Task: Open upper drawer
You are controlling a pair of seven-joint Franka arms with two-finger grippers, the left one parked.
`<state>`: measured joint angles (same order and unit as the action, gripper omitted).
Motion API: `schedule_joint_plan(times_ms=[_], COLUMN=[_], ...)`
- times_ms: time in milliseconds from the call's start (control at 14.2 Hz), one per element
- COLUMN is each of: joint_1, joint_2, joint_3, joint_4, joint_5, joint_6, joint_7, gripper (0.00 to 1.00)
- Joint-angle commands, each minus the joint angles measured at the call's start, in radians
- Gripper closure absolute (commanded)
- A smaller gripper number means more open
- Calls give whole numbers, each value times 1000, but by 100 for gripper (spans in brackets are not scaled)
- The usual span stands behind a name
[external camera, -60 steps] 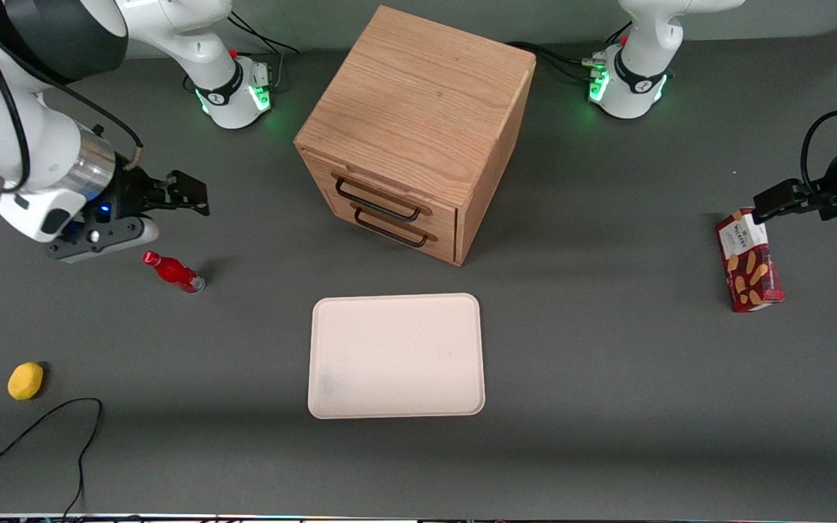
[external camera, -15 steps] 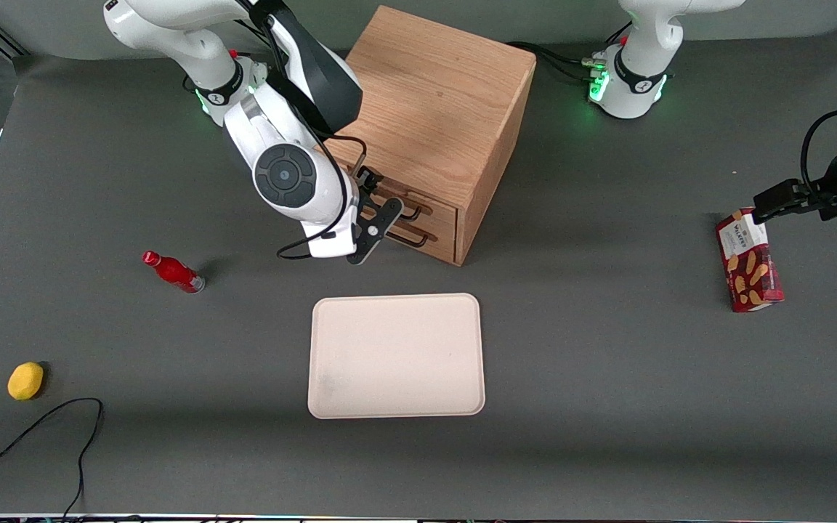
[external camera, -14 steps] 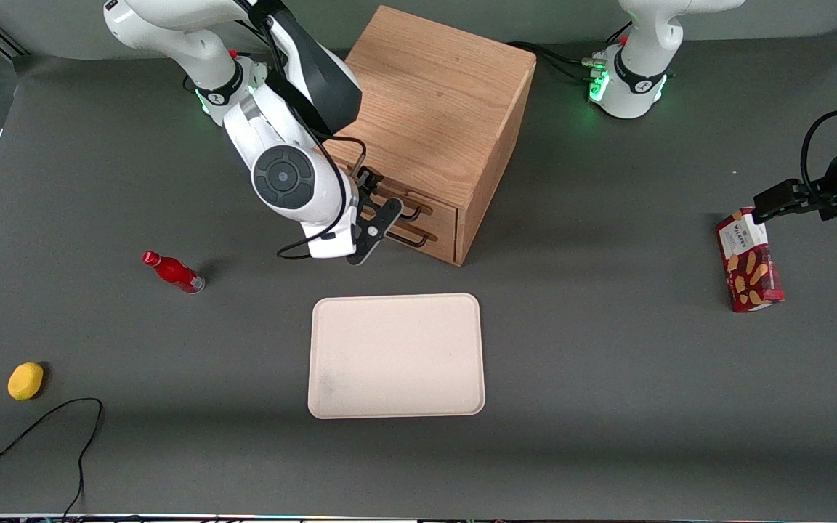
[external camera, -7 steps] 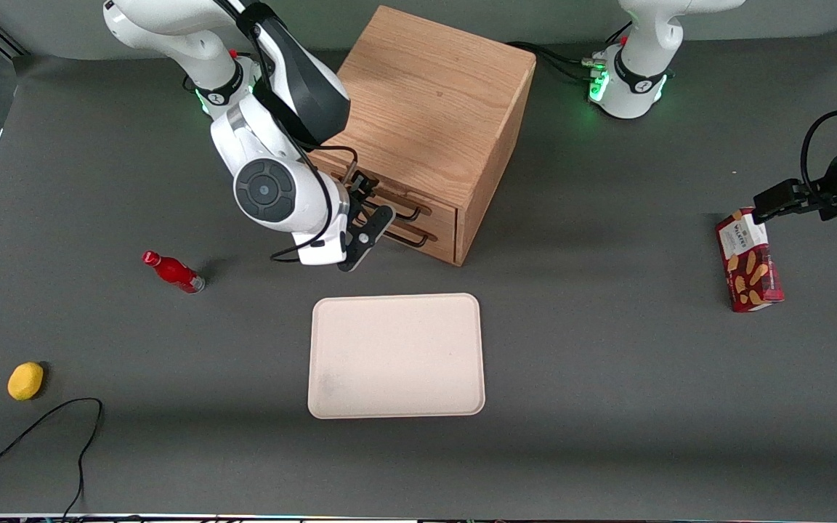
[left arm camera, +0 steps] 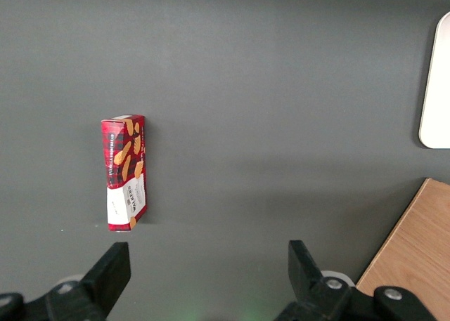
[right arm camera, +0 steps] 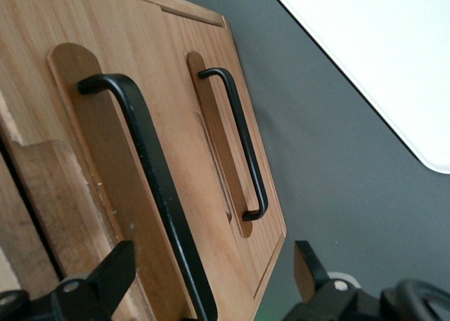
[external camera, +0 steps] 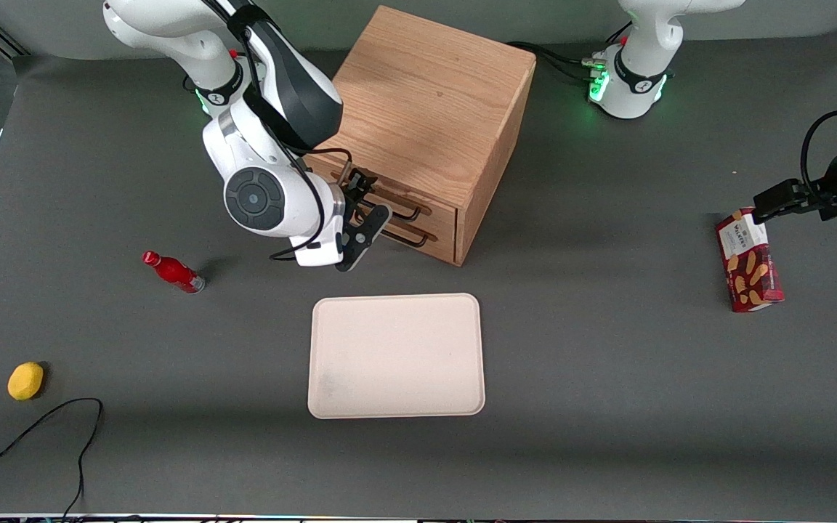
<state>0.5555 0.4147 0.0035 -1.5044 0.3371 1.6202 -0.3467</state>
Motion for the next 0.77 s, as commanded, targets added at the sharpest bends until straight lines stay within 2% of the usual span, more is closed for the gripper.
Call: schedule_joint_plan(times_ms=[0,704], joint_1=[-3,-6], joint_2=[32,78], joint_3=[-2,0], joint_4=[16,33], joint_5=[28,28], joint_6=[-17,-2], joint_7=[-35,-35], gripper=[0,0])
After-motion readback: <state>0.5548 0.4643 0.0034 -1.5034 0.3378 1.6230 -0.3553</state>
